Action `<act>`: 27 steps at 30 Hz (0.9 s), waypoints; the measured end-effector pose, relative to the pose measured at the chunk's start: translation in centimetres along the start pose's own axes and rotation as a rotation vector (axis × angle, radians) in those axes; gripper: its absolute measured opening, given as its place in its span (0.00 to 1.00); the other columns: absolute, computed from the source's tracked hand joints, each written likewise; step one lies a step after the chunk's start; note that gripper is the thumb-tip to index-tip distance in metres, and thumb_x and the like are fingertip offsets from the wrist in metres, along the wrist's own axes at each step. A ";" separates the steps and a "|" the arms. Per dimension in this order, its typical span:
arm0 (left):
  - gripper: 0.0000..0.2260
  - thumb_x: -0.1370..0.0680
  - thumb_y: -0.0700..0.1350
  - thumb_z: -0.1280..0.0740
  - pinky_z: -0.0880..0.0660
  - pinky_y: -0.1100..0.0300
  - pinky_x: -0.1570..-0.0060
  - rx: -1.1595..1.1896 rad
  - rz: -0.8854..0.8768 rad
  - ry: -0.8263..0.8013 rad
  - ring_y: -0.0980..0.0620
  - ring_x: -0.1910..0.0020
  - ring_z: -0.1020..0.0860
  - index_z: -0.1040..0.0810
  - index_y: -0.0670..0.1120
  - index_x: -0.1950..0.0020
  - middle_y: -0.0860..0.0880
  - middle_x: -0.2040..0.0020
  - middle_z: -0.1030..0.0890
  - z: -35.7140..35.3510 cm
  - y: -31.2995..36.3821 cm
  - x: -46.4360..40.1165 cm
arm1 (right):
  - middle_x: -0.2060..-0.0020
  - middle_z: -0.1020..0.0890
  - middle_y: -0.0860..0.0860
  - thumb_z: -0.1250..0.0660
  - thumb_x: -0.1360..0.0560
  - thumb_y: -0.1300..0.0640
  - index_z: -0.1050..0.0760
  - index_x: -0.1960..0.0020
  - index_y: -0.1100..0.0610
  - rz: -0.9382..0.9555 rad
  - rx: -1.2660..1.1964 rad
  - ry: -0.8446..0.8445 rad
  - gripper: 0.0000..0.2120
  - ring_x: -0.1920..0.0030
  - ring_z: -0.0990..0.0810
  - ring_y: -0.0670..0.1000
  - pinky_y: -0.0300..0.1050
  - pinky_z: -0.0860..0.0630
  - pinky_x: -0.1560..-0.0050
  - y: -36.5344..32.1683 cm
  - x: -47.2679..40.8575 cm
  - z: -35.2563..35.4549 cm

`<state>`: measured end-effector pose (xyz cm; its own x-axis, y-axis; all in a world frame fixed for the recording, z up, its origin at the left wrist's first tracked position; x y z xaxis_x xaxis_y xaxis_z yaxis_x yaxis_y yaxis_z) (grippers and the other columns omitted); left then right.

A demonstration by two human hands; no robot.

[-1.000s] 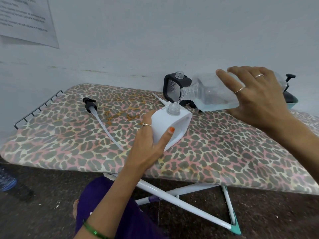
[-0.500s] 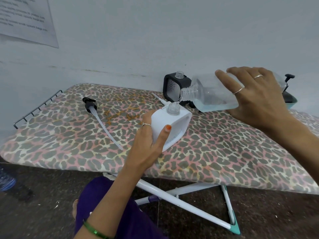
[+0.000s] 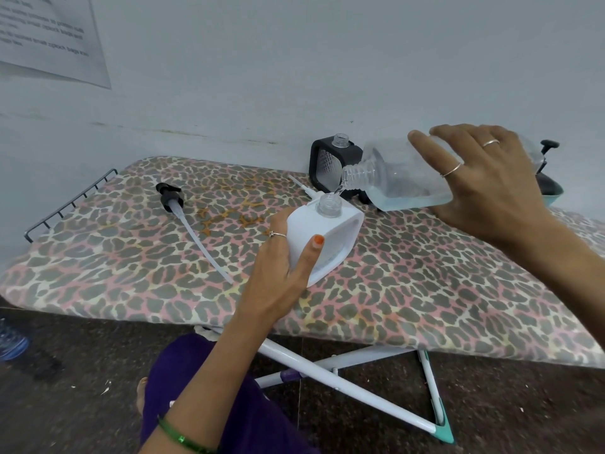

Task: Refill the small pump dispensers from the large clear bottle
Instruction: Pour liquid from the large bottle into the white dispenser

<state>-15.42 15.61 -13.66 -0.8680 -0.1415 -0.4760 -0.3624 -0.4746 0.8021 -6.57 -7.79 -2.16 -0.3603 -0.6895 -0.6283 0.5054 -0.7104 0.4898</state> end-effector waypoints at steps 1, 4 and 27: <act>0.21 0.25 0.66 0.46 0.29 0.72 0.55 0.002 -0.001 0.000 0.61 0.48 0.24 0.40 0.58 0.35 0.54 0.44 0.24 0.0 0.0 0.0 | 0.41 0.22 0.65 0.23 0.36 0.61 0.34 0.30 0.57 -0.001 0.000 -0.002 0.37 0.44 0.22 0.67 0.63 0.28 0.46 0.0 0.0 0.0; 0.22 0.25 0.66 0.46 0.27 0.70 0.54 0.005 0.002 0.001 0.61 0.47 0.24 0.40 0.58 0.35 0.54 0.44 0.24 0.0 -0.1 0.0 | 0.41 0.22 0.64 0.23 0.37 0.62 0.35 0.30 0.57 -0.002 0.000 -0.002 0.38 0.44 0.22 0.67 0.63 0.29 0.47 0.0 0.0 0.0; 0.21 0.24 0.66 0.46 0.26 0.69 0.55 0.011 -0.013 0.005 0.60 0.47 0.23 0.40 0.58 0.35 0.53 0.43 0.23 0.0 -0.1 -0.1 | 0.41 0.22 0.65 0.24 0.36 0.62 0.35 0.30 0.57 0.001 0.002 -0.002 0.37 0.44 0.22 0.67 0.63 0.28 0.46 0.0 -0.2 0.1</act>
<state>-15.32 15.67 -13.74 -0.8616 -0.1398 -0.4880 -0.3771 -0.4671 0.7997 -6.58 -7.67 -1.91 -0.3615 -0.6903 -0.6268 0.5041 -0.7102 0.4914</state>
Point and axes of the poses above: each hand's wrist, its own x-axis away from the middle knuckle, its own z-axis out of the back of the hand, y = z × x, the point moved 2 cm from there along -x, towards the middle knuckle
